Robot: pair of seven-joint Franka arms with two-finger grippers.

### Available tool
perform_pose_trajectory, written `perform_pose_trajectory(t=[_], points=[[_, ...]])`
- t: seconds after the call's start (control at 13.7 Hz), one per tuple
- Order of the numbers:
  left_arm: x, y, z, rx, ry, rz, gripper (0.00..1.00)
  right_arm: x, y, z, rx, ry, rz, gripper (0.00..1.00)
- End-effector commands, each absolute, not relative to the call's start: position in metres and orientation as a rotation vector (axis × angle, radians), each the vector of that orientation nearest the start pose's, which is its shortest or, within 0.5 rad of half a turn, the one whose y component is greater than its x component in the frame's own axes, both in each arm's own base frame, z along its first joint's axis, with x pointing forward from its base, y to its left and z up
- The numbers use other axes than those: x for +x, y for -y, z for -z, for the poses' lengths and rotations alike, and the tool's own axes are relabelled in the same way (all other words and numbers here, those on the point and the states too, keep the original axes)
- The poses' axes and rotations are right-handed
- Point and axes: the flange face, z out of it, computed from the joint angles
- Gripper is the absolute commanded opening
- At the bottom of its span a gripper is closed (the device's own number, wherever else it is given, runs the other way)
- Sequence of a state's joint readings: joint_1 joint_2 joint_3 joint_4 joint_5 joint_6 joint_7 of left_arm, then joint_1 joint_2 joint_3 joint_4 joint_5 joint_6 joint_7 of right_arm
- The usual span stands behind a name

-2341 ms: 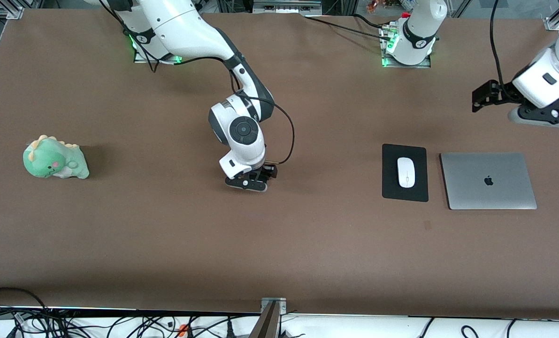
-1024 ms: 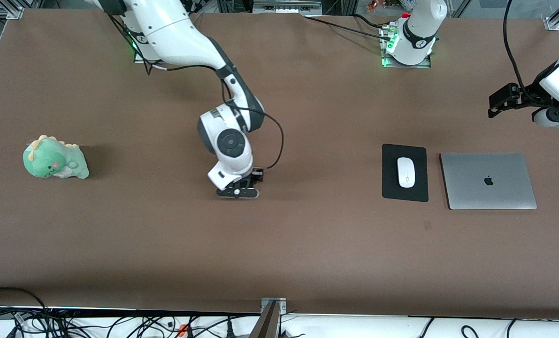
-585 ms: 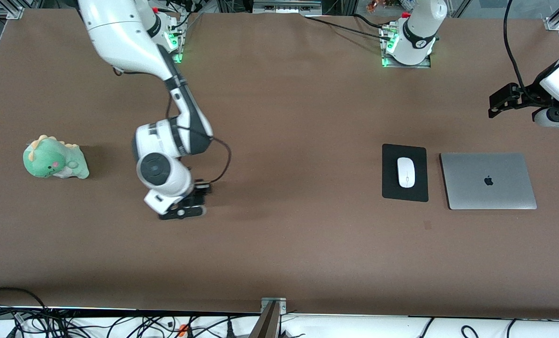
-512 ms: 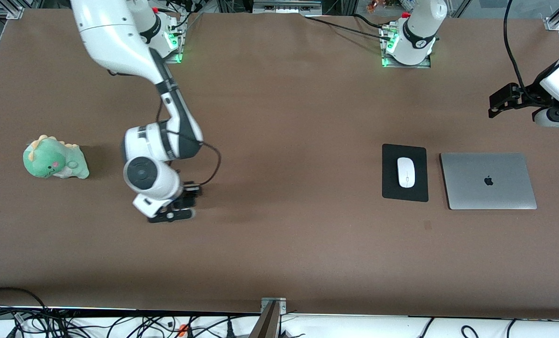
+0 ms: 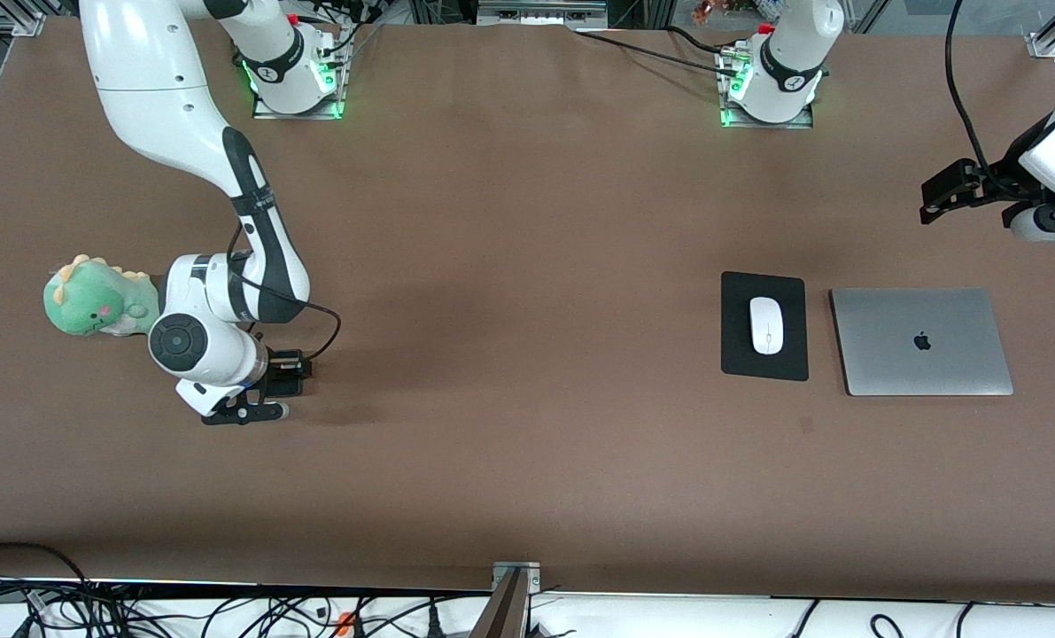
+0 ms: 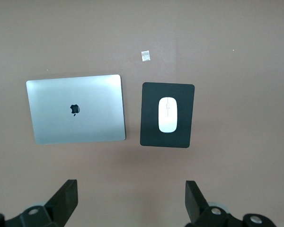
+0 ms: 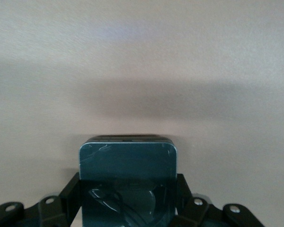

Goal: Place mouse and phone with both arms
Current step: 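Set the phone beside the dinosaur and raise the right gripper back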

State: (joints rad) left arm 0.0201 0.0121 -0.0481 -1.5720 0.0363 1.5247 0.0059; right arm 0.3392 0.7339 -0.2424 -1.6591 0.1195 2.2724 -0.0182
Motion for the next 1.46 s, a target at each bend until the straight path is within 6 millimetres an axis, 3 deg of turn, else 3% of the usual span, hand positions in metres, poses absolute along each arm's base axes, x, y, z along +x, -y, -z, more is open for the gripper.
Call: perform_pose_trajectory(t=[0.0,0.15,0.37,0.66,1.02,1.17,1.39], points=[[0.554,0.013,-0.620,-3.108,-0.039,-0.094,1.00,0.666,-0.081,-0.187,-3.172,0.081,-0.131,1.00],[0.555,0.018,-0.620,-3.108,-0.051,-0.092,1.00,0.669,-0.081,-0.199,-3.168,0.062,-0.115,1.00],[0.555,0.027,-0.620,-3.104,-0.093,-0.089,1.00,0.677,-0.090,-0.252,-3.146,0.023,0.006,1.00],[0.555,0.026,-0.620,-3.104,-0.093,-0.089,1.00,0.662,-0.097,-0.374,-3.084,-0.034,0.036,1.00],[0.554,0.026,-0.621,-3.104,-0.096,-0.089,1.00,0.599,-0.079,-0.529,-3.030,-0.040,0.001,1.00],[0.554,0.025,-0.621,-3.104,-0.093,-0.089,1.00,0.575,-0.068,-0.565,-3.065,-0.028,-0.014,1.00],[0.554,0.024,-0.621,-3.104,-0.091,-0.092,1.00,0.566,-0.066,-0.580,-3.088,0.030,-0.016,1.00]])
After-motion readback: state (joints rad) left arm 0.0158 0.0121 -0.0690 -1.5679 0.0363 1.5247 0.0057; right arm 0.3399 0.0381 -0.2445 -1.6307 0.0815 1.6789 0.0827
